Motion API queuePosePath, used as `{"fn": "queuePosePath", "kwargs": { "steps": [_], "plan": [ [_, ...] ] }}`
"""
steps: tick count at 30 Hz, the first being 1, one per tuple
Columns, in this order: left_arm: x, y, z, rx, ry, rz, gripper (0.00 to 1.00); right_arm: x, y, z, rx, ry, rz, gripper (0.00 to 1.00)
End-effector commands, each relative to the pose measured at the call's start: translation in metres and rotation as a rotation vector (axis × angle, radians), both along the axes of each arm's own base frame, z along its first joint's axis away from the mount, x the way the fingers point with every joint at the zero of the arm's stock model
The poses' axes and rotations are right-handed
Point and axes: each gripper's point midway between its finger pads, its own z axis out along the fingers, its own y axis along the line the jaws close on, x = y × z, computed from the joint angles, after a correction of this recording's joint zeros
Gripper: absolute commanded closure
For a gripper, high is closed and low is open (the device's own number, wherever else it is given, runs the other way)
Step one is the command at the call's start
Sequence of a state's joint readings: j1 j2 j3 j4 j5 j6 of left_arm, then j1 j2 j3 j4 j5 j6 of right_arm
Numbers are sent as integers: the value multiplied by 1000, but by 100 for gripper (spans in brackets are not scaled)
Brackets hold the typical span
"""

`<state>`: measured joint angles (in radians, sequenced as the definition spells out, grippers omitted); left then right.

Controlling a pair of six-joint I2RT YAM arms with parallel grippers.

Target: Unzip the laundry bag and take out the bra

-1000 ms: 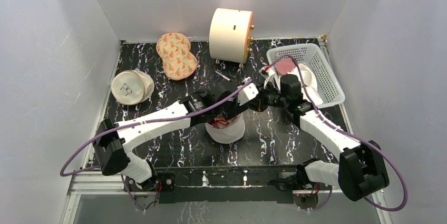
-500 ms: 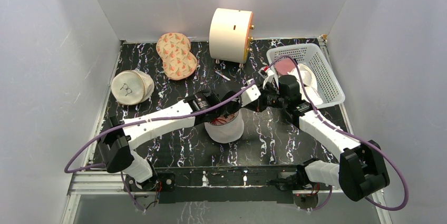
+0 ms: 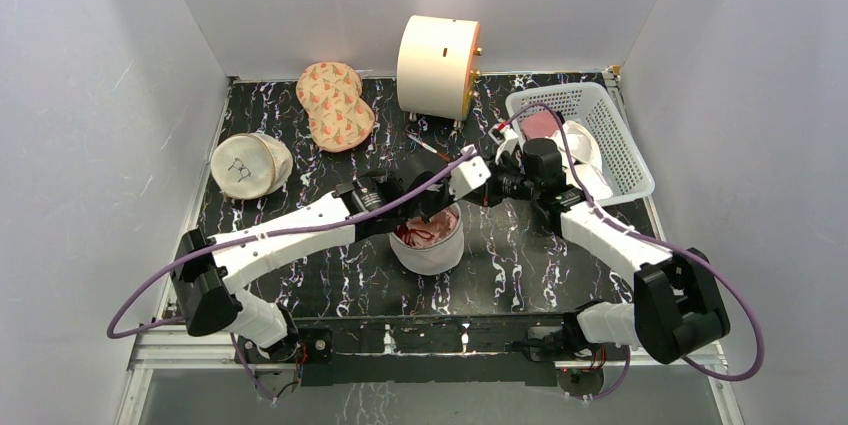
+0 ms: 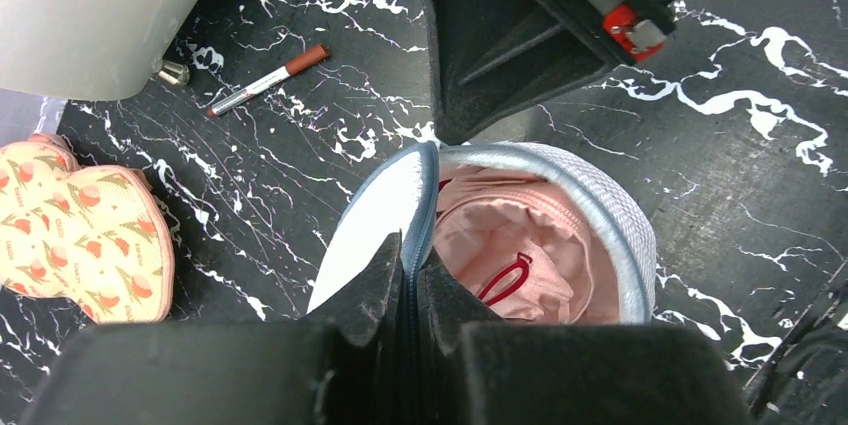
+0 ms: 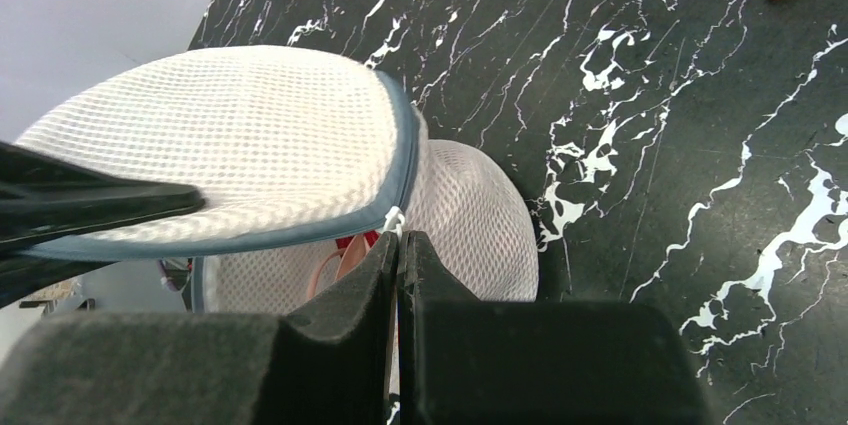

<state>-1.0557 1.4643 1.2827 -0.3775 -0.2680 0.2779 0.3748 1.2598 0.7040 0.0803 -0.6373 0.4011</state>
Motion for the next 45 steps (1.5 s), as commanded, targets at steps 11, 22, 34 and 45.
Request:
{"fn": "queuePosePath", "kwargs": {
  "steps": [11, 22, 34, 45],
  "plan": [
    [7, 41, 25, -54, -94, 197, 78, 11, 8, 19, 32, -59, 113, 100],
    [15, 15, 6, -8, -48, 161, 31, -18, 10, 37, 82, -67, 141, 100],
    [13, 12, -5, 61, -25, 124, 65, -19, 14, 33, 76, -49, 114, 100],
    [-4, 23, 8, 54, -9, 43, 100, 2, 11, 27, 59, -33, 59, 100]
  ]
}}
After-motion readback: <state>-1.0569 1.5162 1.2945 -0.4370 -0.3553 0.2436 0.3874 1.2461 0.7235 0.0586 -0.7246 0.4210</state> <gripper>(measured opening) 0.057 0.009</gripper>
